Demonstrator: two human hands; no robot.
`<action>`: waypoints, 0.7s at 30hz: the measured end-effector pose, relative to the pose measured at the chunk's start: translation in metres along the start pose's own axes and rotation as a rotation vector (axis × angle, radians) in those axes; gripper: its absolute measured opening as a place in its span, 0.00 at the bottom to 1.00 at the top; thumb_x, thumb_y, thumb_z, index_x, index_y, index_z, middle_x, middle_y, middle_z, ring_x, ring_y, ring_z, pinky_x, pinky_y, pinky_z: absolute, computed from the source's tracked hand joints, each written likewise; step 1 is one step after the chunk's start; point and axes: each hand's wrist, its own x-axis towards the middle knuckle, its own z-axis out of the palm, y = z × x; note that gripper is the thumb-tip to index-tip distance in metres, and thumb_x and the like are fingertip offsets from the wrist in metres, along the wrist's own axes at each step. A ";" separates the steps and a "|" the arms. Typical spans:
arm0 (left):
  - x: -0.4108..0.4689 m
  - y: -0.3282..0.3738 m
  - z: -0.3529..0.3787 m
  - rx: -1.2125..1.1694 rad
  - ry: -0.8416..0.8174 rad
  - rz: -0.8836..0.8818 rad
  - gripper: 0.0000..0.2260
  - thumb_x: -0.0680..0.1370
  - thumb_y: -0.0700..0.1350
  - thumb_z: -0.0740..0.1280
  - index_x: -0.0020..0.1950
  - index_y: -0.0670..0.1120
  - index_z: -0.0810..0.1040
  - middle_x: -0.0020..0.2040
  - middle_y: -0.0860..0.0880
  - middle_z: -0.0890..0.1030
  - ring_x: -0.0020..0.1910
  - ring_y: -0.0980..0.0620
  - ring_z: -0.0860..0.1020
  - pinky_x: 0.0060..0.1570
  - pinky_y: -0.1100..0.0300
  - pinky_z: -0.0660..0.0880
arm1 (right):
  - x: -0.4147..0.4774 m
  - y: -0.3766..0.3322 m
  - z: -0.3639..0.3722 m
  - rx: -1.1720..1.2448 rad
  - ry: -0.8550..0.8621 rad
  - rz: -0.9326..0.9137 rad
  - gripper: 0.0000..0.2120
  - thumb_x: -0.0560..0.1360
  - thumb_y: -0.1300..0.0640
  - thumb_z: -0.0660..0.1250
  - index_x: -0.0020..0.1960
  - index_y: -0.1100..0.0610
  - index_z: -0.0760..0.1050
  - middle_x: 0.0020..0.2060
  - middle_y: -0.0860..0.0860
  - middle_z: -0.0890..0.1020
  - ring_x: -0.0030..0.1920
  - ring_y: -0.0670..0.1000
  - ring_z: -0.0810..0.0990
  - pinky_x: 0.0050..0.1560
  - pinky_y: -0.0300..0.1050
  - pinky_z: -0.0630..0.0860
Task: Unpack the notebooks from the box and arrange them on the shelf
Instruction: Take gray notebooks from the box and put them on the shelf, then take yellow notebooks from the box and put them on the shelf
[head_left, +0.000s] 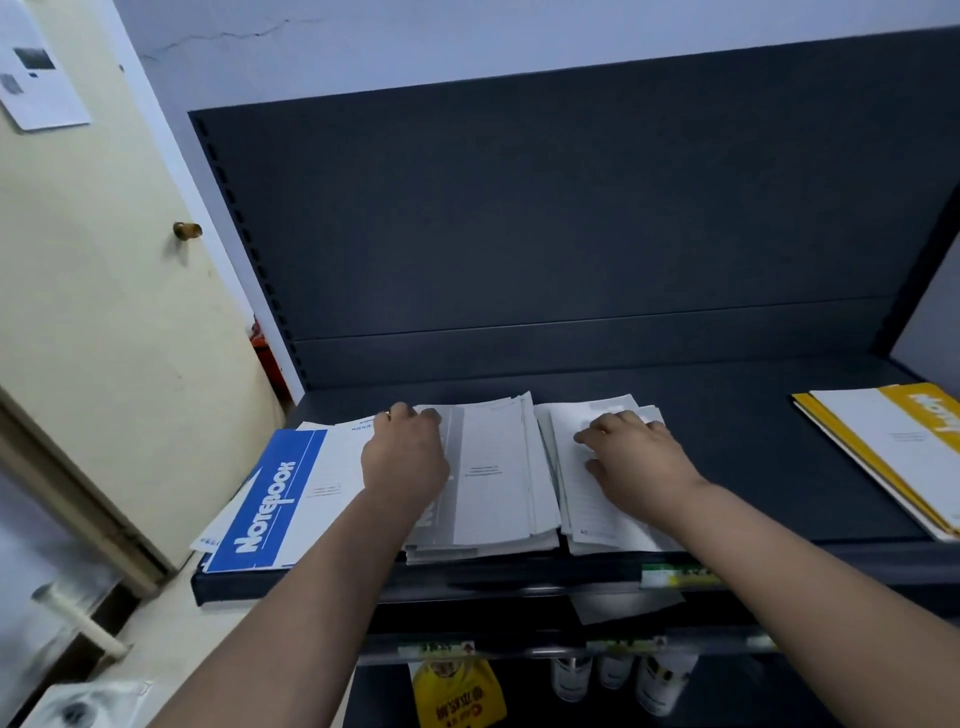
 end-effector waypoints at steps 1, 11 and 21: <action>-0.001 0.003 -0.001 0.022 0.024 0.039 0.21 0.77 0.39 0.62 0.70 0.48 0.71 0.64 0.45 0.71 0.64 0.44 0.67 0.55 0.52 0.73 | -0.002 -0.001 -0.002 0.002 0.002 0.014 0.18 0.80 0.53 0.57 0.69 0.50 0.68 0.66 0.49 0.71 0.69 0.52 0.65 0.65 0.49 0.64; -0.013 0.095 0.006 0.029 0.075 0.492 0.17 0.77 0.44 0.63 0.67 0.50 0.73 0.64 0.49 0.72 0.63 0.46 0.67 0.56 0.51 0.70 | -0.105 0.035 -0.011 -0.008 0.007 0.382 0.19 0.79 0.53 0.58 0.70 0.49 0.67 0.65 0.50 0.71 0.66 0.54 0.66 0.61 0.51 0.66; -0.122 0.256 0.019 -0.215 -0.025 1.012 0.16 0.79 0.48 0.65 0.66 0.52 0.74 0.64 0.49 0.74 0.64 0.46 0.68 0.59 0.50 0.73 | -0.308 0.113 0.001 -0.039 -0.040 0.907 0.17 0.78 0.50 0.59 0.66 0.47 0.70 0.61 0.49 0.74 0.64 0.56 0.71 0.56 0.50 0.71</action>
